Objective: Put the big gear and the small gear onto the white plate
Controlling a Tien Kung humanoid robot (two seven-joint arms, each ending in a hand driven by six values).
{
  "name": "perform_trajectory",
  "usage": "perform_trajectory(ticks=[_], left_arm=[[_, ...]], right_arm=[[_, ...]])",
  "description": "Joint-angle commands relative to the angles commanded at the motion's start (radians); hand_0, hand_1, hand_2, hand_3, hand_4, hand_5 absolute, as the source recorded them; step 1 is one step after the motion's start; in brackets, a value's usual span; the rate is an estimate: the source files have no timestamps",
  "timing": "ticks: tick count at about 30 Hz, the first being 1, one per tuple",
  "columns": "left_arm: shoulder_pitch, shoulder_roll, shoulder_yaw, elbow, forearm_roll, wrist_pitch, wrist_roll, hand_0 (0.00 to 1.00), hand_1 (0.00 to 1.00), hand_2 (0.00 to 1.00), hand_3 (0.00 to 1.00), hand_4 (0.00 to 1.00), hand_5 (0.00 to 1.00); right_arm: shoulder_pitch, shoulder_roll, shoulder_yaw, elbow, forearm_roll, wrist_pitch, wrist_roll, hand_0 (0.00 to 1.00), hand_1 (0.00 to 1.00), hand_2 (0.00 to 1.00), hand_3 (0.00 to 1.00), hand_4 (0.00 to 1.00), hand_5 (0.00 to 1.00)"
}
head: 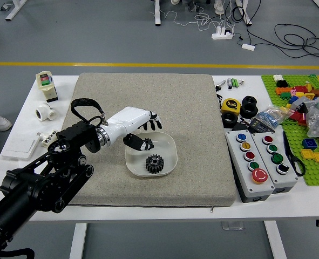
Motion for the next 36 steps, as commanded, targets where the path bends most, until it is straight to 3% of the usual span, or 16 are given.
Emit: perform_trajectory(ticks=[5, 6, 8, 10, 11, 12, 15, 17, 18, 20, 23, 24, 29, 30, 36], left_arm=[[0.005, 0.007, -0.032, -0.053, -0.020, 0.082, 0.001, 0.492, 0.626, 0.726, 0.770, 0.998, 0.303], [0.008, 0.011, -0.053, -0.073, -0.021, 0.110, 0.007, 0.522, 0.653, 0.754, 0.793, 0.998, 0.403], [0.012, 0.020, -0.091, -0.101, -0.009, 0.154, 0.021, 0.522, 0.653, 0.754, 0.793, 0.998, 0.403], [0.012, 0.021, -0.098, -0.105, -0.007, 0.162, 0.023, 0.522, 0.653, 0.754, 0.793, 0.998, 0.403], [0.022, 0.031, -0.135, -0.118, 0.014, 0.183, 0.042, 0.522, 0.653, 0.754, 0.793, 0.998, 0.403], [0.029, 0.038, -0.176, -0.120, 0.022, 0.201, 0.053, 0.654, 0.752, 0.856, 0.823, 0.998, 0.491], [0.044, 0.050, -0.254, -0.108, 0.003, 0.231, 0.065, 0.654, 0.752, 0.856, 0.823, 0.998, 0.491], [0.069, 0.070, -0.298, -0.088, -0.068, 0.281, 0.064, 0.654, 0.752, 0.856, 0.823, 0.998, 0.491], [0.086, 0.079, -0.327, -0.078, -0.107, 0.306, 0.059, 0.751, 0.775, 0.875, 0.815, 0.939, 0.610], [0.110, 0.090, -0.376, -0.064, -0.191, 0.329, 0.045, 0.751, 0.775, 0.875, 0.815, 0.939, 0.610], [0.143, 0.100, -0.446, -0.046, -0.320, 0.332, 0.035, 0.751, 0.775, 0.875, 0.815, 0.939, 0.610], [0.150, 0.102, -0.464, -0.042, -0.346, 0.330, 0.034, 0.761, 0.777, 0.875, 0.815, 0.915, 0.684], [0.211, 0.101, -0.552, -0.023, -0.383, 0.295, 0.032, 0.761, 0.777, 0.875, 0.815, 0.915, 0.684], [0.225, 0.099, -0.570, -0.024, -0.412, 0.288, 0.030, 0.791, 0.801, 0.894, 0.827, 0.915, 0.803], [0.309, 0.103, -0.633, -0.045, -0.585, 0.267, -0.027, 0.791, 0.796, 0.890, 0.825, 0.912, 0.832]], right_arm=[[-0.001, 0.000, 0.001, 0.000, -0.001, 0.000, 0.000, 0.672, 0.682, 0.760, 0.578, 0.778, 0.612], [-0.001, 0.001, 0.001, 0.000, 0.000, 0.000, 0.000, 0.672, 0.682, 0.759, 0.576, 0.777, 0.612], [-0.001, 0.001, 0.001, 0.000, 0.000, 0.000, 0.000, 0.672, 0.682, 0.759, 0.576, 0.777, 0.612], [-0.002, 0.001, 0.001, 0.000, 0.000, 0.000, 0.000, 0.672, 0.682, 0.759, 0.576, 0.777, 0.612], [-0.002, 0.001, 0.001, 0.000, 0.001, -0.001, 0.000, 0.672, 0.682, 0.759, 0.576, 0.777, 0.612], [-0.003, 0.001, 0.001, 0.000, 0.002, 0.000, 0.001, 0.672, 0.682, 0.759, 0.577, 0.778, 0.611], [-0.003, 0.001, 0.001, 0.000, 0.002, -0.001, 0.001, 0.672, 0.682, 0.759, 0.577, 0.778, 0.611], [-0.004, 0.001, 0.001, 0.000, 0.004, -0.001, 0.001, 0.672, 0.682, 0.759, 0.577, 0.778, 0.611], [-0.005, 0.002, 0.003, 0.000, 0.004, -0.001, 0.001, 0.672, 0.682, 0.759, 0.577, 0.778, 0.611], [-0.006, 0.002, 0.006, 0.000, 0.004, -0.002, 0.002, 0.672, 0.682, 0.759, 0.577, 0.778, 0.611], [-0.008, 0.002, 0.015, 0.000, -0.008, 0.000, 0.002, 0.672, 0.682, 0.759, 0.577, 0.778, 0.611], [-0.008, 0.003, 0.017, 0.000, -0.011, 0.000, 0.002, 0.672, 0.682, 0.758, 0.577, 0.777, 0.612], [-0.012, 0.005, 0.036, 0.000, -0.030, 0.000, 0.002, 0.672, 0.682, 0.758, 0.577, 0.777, 0.612], [-0.013, 0.006, 0.039, 0.000, -0.034, 0.000, 0.001, 0.673, 0.682, 0.758, 0.577, 0.776, 0.612], [-0.020, 0.008, 0.048, 0.000, -0.044, 0.000, 0.001, 0.673, 0.681, 0.758, 0.576, 0.777, 0.610]])
